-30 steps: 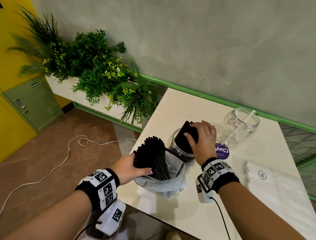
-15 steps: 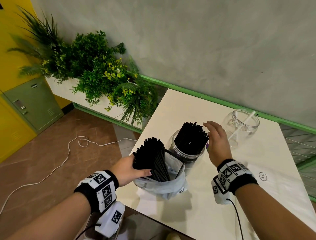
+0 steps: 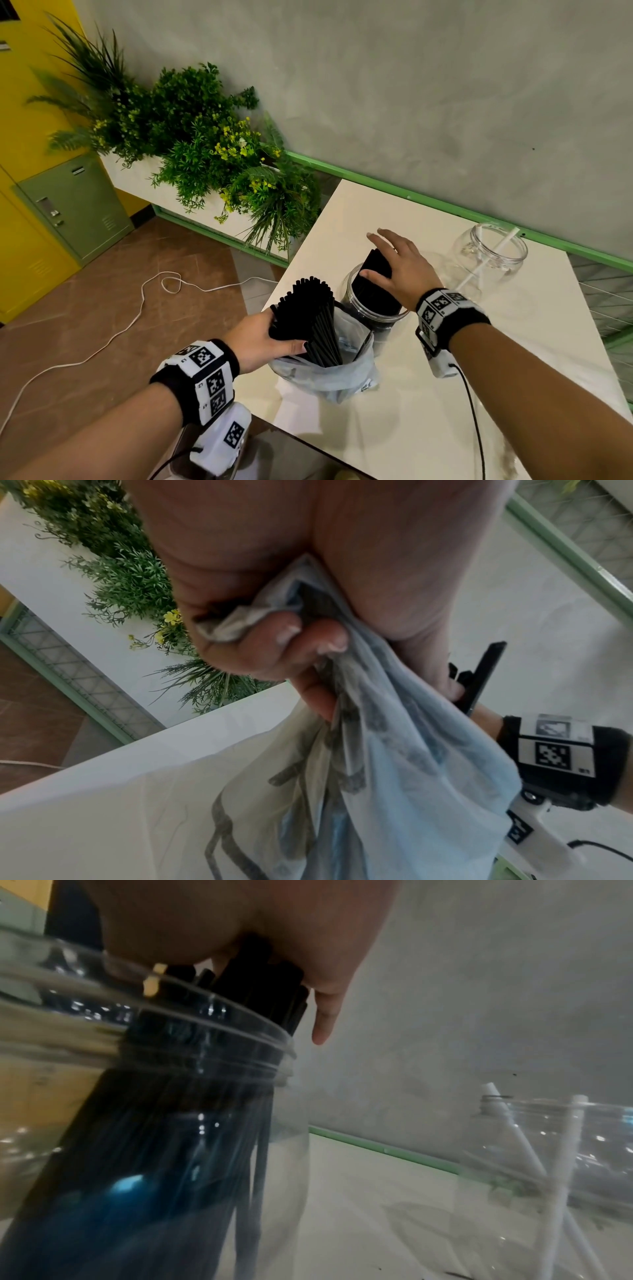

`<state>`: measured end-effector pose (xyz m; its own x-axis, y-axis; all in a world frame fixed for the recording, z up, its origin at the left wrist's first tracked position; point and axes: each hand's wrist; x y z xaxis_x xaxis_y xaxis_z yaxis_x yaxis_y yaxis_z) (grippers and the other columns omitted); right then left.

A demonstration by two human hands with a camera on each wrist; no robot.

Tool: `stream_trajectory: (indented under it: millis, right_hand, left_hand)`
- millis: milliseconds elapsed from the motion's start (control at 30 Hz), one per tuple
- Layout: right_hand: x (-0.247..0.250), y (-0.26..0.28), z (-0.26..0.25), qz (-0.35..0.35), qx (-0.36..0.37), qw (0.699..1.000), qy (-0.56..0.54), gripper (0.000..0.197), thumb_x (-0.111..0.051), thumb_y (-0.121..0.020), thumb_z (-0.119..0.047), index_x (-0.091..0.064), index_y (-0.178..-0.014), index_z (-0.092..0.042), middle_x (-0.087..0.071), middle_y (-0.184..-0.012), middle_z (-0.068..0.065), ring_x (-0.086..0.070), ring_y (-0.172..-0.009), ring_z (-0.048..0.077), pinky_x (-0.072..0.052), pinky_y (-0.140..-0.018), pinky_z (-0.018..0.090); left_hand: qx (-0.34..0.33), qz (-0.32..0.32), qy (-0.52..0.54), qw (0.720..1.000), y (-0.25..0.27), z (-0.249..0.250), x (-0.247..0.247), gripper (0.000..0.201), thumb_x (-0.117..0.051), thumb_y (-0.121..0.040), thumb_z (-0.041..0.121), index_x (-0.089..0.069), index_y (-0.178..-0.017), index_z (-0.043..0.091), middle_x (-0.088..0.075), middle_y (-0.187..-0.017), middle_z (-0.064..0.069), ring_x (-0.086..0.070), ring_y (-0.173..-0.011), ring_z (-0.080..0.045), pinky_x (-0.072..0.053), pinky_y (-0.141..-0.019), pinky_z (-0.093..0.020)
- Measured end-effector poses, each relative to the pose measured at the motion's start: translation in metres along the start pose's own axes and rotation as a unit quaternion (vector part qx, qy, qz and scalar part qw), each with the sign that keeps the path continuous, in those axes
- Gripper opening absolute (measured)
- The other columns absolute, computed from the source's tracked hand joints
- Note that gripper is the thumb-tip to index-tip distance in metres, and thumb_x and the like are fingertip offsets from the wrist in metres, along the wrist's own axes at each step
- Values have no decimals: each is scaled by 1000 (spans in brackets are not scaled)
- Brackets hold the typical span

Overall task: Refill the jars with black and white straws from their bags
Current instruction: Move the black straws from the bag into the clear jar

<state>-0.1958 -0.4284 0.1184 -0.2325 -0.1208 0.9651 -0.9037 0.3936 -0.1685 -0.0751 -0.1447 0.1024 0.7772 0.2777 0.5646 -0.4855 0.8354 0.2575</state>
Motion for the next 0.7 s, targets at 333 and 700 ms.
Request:
stream_trajectory:
  millis: [333,700]
  right_hand:
    - [-11,-17,-14,201,39,979,-10,33,-50,-89,-40,-66,-89,-11,-61,-82,4,-47,-78,26,-42,-71,36]
    - [-5,-17,-9,104,-27,993,44,25,-56,-92,-36,-61,-94,-11,-60,-91,3,-54,-88,26,-43,-64,32]
  left_hand:
    - [-5,14,-20,1000,-3,1,0,43,-71,-76,48,-47,-105,27,-56,-93,14,-56,-94,-10,-40,-65,-10]
    - [-9,6,-5,1000,-2,-3,2,47,-70,-72,53,-48,-106,28,-59,-96,13,-57,-95,-9,-41,-68,-13]
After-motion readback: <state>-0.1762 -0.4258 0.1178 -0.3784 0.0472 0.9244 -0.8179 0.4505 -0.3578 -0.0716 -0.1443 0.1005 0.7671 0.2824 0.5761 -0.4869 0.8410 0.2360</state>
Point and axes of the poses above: each hand's wrist, its own y-axis away from the middle knuckle, its own x-axis out of the back of the hand, z = x × y
